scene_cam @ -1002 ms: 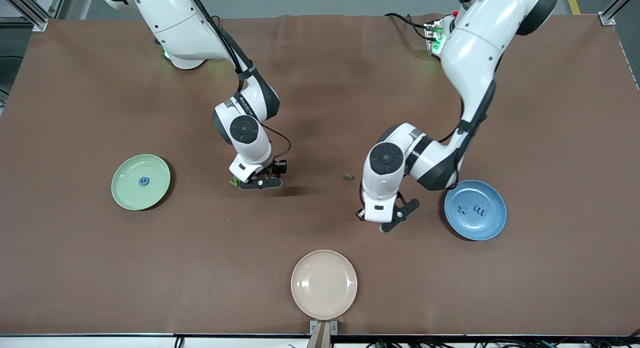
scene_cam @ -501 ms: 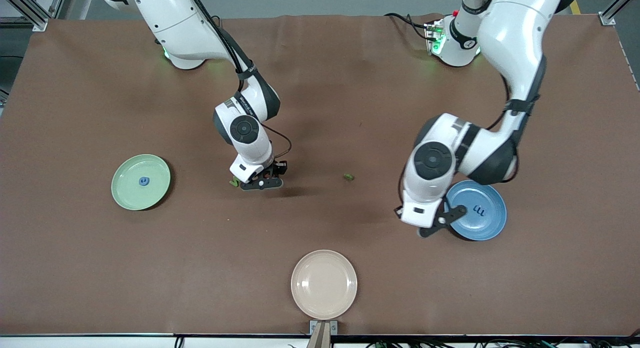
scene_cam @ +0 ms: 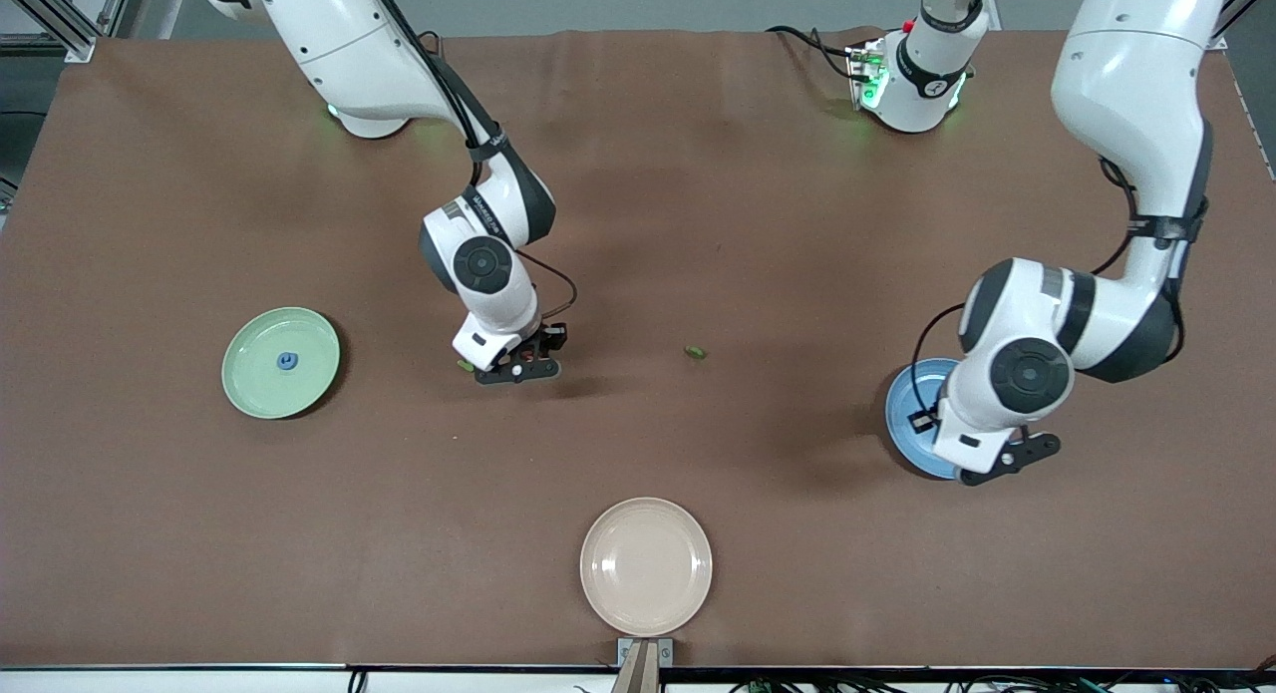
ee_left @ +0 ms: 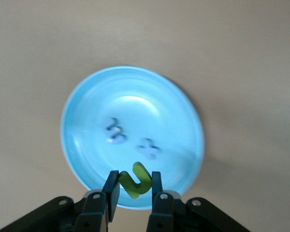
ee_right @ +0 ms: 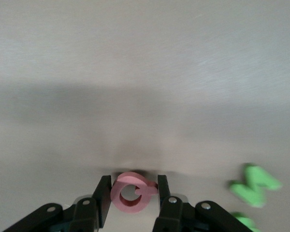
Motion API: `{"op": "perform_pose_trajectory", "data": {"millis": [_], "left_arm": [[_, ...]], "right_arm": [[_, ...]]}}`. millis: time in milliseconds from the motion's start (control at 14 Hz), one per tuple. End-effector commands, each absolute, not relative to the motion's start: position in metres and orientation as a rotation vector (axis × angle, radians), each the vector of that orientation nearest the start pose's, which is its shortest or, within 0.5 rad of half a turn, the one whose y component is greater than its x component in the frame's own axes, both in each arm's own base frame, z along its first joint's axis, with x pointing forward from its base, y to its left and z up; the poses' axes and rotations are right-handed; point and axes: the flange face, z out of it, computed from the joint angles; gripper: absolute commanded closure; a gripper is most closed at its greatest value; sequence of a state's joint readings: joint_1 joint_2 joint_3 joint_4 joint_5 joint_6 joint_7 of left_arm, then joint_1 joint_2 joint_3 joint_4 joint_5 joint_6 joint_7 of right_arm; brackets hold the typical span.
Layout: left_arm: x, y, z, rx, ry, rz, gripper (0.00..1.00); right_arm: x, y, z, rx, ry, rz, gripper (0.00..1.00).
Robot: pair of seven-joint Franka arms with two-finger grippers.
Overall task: Sort upper and lower case letters into plates
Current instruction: 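Carry the u to the blue plate while the right gripper grasps pink q, then place the q on the green plate while the left gripper releases the u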
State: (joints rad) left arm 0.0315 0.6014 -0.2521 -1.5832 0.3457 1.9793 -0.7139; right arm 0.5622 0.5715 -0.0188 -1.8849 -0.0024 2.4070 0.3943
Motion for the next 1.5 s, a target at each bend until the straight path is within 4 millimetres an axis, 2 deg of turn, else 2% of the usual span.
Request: {"op": "perform_pose_trajectory", "data": {"millis": [0,72,143,215,286,430,573,644,788,931,1002,1074,1289,1432], "left_arm": [[0.657,-0.082,0.263,-2.911,-0.493,0.127,1.0],[0.653,-0.07,0.251,-2.926,-0.487,0.121,1.0],[0.653,-0.069,0.245,-2.943,-0.485,0.097,1.0],[0.651,-0.067,0.236,-2.955,-0.498,0.082,0.99],[0.651,-0.066,0.228,-2.964,-0.511,0.073,0.93],[0.652,-0.069,0.219,-2.971,-0.51,0.073,0.42],[0.653,-0.073,0.226,-2.974,-0.509,0.054,0.0],[0.653,-0.08,0.232,-2.974,-0.512,0.042,0.0],[0.651,-0.112,0.25,-2.996,-0.543,0.01,0.0],[0.64,-0.16,0.262,-3.005,-0.653,0.014,0.0],[0.63,-0.194,0.267,-3.013,-0.692,0.03,0.0],[0.623,-0.218,0.27,-3.015,-0.74,0.033,0.0],[0.589,-0.298,0.27,-2.987,-0.881,0.042,0.0],[0.569,-0.339,0.252,-2.94,-1.026,0.081,0.08]], "right_arm": [[0.564,0.26,0.248,-3.151,-0.321,0.098,0.74],[0.568,0.231,0.259,-3.141,-0.37,0.098,0.74],[0.572,0.202,0.265,-3.131,-0.423,0.1,0.74],[0.575,0.163,0.266,-3.119,-0.468,0.114,0.74],[0.577,0.13,0.268,-3.109,-0.503,0.12,0.74],[0.579,0.066,0.271,-3.087,-0.572,0.116,0.74],[0.577,0.017,0.265,-3.079,-0.581,0.11,0.74],[0.572,0.0,0.257,-3.08,-0.567,0.105,0.74],[0.562,-0.026,0.242,-3.096,-0.507,0.068,0.74],[0.559,-0.048,0.238,-3.102,-0.445,0.076,0.74],[0.558,-0.058,0.237,-3.106,-0.418,0.074,0.74],[0.558,-0.066,0.236,-3.109,-0.39,0.071,0.74],[0.559,-0.07,0.228,-3.11,-0.361,0.065,0.73],[0.561,-0.067,0.223,-3.108,-0.355,0.064,0.73]]}}
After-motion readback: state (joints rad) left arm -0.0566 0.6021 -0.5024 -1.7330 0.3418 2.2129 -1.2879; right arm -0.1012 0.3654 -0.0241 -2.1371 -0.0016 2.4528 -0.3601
